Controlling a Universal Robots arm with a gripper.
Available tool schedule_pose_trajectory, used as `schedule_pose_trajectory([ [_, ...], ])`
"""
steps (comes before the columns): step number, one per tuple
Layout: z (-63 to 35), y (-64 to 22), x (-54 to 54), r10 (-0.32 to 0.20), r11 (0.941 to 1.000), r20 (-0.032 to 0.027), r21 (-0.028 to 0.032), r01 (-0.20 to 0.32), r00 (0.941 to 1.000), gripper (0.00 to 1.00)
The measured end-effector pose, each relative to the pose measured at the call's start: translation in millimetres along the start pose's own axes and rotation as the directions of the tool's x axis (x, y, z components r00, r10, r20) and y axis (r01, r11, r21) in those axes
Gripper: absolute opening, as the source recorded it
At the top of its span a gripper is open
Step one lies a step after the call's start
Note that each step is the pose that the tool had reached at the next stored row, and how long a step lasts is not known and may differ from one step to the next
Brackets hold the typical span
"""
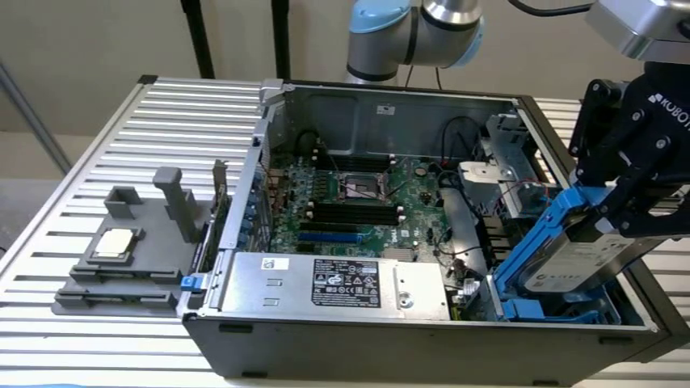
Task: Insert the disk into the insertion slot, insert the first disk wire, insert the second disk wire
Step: 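Insert the disk into the insertion slot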
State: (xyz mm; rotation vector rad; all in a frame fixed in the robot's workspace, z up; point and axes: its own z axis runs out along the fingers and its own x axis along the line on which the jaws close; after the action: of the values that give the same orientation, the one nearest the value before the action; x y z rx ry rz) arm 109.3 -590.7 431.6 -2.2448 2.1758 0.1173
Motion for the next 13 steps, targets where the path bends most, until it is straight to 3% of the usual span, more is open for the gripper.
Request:
schedule_pose_trajectory([
  [2,0.5,0.0,0.3,-0.002,1.0,0.0005,-0.0003,0.002,1.0,0.34],
  [3,0.8,0.0,0.4,-0.003,1.0,0.0013,-0.0004,0.003,1.0,0.4],
  [13,1.3,-4.6,0.9,-0.012,0.9999,0.0061,-0.0008,0.012,0.9999,0.4],
])
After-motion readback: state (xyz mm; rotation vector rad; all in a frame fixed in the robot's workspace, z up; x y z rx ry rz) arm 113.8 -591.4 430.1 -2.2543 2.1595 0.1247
